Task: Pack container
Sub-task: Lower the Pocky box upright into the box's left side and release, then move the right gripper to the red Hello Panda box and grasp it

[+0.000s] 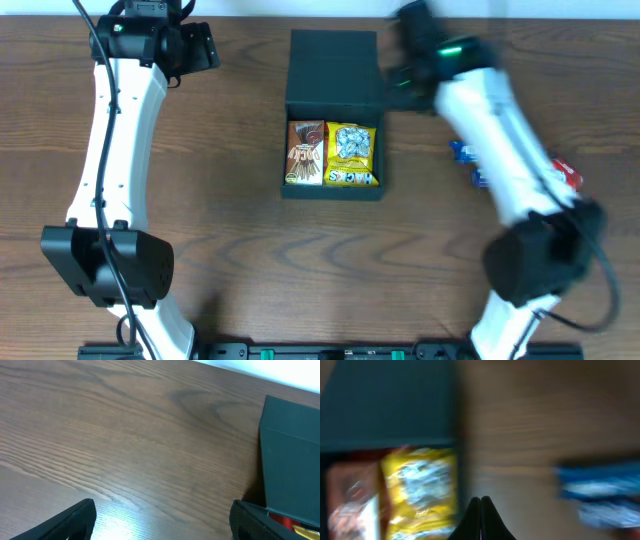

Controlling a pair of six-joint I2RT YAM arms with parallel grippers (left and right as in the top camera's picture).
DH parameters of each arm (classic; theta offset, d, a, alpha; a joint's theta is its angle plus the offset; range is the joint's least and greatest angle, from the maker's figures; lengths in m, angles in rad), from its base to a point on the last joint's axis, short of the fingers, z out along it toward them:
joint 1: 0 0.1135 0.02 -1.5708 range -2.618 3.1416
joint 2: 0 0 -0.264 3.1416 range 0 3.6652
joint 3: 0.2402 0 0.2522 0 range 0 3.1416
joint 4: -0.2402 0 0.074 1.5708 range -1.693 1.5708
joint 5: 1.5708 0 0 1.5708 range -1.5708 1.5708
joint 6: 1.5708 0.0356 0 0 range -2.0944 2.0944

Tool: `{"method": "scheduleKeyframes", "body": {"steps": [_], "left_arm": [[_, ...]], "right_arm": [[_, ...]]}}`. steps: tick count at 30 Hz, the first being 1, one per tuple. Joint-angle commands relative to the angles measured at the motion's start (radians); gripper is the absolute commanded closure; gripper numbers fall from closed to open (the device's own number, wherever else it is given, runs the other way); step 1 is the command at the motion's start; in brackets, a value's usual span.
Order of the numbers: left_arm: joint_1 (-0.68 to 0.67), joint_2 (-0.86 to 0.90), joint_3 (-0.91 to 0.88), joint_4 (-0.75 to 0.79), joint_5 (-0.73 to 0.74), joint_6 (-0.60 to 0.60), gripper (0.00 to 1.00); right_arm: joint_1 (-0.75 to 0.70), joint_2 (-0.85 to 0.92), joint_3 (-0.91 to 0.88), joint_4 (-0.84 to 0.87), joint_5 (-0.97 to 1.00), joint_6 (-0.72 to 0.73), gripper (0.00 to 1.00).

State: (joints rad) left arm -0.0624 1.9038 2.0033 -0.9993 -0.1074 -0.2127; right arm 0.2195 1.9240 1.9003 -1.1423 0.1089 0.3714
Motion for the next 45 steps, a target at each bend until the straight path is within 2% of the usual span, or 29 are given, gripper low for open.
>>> {"method": "scheduleKeyframes", "body": {"steps": [1, 7, 13, 15, 20, 21, 22, 25, 26, 31, 34, 39, 45], "left_arm": [[0.003, 0.001, 0.015, -0.006, 0.004, -0.004, 0.13], [0.003, 0.001, 0.015, 0.003, 0.003, -0.002, 0.13], [0.003, 0.006, 0.015, 0.035, -0.004, 0.0, 0.13], [0.003, 0.006, 0.015, 0.038, -0.005, 0.0, 0.13], [0.003, 0.006, 0.015, 0.052, -0.004, 0.0, 0.13], [0.003, 0.006, 0.015, 0.058, -0.004, 0.0, 0.13], [0.003, 0.006, 0.015, 0.062, -0.004, 0.0, 0.13], [0.003, 0.006, 0.015, 0.067, -0.004, 0.0, 0.13], [0.003, 0.006, 0.015, 0.066, -0.004, 0.0, 0.13], [0.003, 0.006, 0.015, 0.051, -0.003, 0.0, 0.13], [0.003, 0.006, 0.015, 0.037, -0.003, 0.0, 0.13], [0.003, 0.006, 0.015, 0.021, -0.003, 0.0, 0.13], [0.003, 0.006, 0.015, 0.019, -0.003, 0.0, 0.13]], "right_arm": [[-0.162, -0.045, 0.005, -0.077, 0.094, 0.05, 0.99], [-0.306, -0.098, 0.003, -0.238, 0.257, -0.061, 0.99], [-0.355, -0.248, -0.054, -0.221, 0.212, -0.072, 0.98], [-0.396, -0.348, -0.127, -0.19, 0.212, -0.074, 0.98], [-0.559, -0.599, -0.472, -0.016, 0.101, -0.085, 0.98], [-0.591, -0.629, -0.555, 0.017, 0.072, -0.083, 0.91], [-0.609, -0.644, -0.623, 0.042, 0.044, -0.07, 0.79], [-0.613, -0.626, -0.756, 0.077, 0.006, 0.033, 0.13], [-0.612, -0.603, -0.783, 0.082, 0.011, 0.082, 0.01], [-0.612, -0.471, -0.8, 0.094, 0.079, 0.284, 0.01], [-0.612, -0.402, -0.8, 0.137, 0.106, 0.27, 0.01], [-0.612, -0.304, -0.8, 0.248, 0.146, 0.126, 0.01], [-0.613, -0.243, -0.8, 0.378, 0.137, 0.089, 0.01]]}}
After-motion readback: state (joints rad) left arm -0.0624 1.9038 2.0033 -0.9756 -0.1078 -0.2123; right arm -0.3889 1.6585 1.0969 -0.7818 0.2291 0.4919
